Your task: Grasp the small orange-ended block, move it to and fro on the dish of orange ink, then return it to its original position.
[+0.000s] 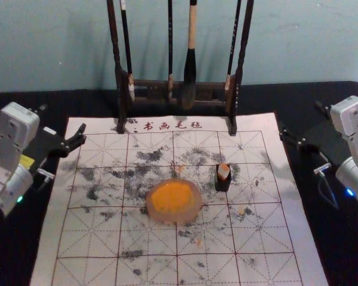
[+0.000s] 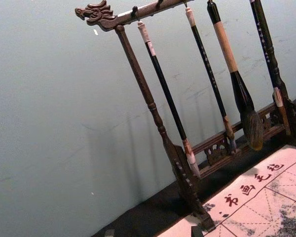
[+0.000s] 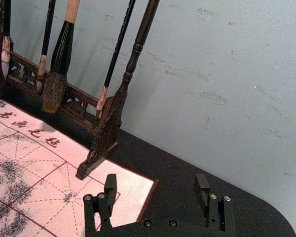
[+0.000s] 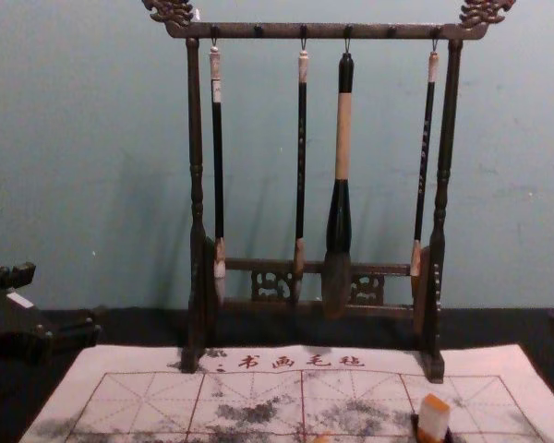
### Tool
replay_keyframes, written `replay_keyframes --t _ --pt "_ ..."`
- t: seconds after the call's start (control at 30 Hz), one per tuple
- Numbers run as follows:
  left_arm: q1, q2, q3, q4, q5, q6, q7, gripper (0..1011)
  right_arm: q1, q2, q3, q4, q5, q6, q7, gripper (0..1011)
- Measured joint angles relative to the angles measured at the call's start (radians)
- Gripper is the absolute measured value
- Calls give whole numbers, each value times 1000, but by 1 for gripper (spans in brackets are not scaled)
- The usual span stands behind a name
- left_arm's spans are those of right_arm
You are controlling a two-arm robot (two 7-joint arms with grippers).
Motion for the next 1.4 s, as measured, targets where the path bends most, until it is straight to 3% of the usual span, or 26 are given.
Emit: replay_keyframes --t 1.4 --pt "0 0 0 0 0 0 0 1001 0 0 0 0 0 0 0 1000"
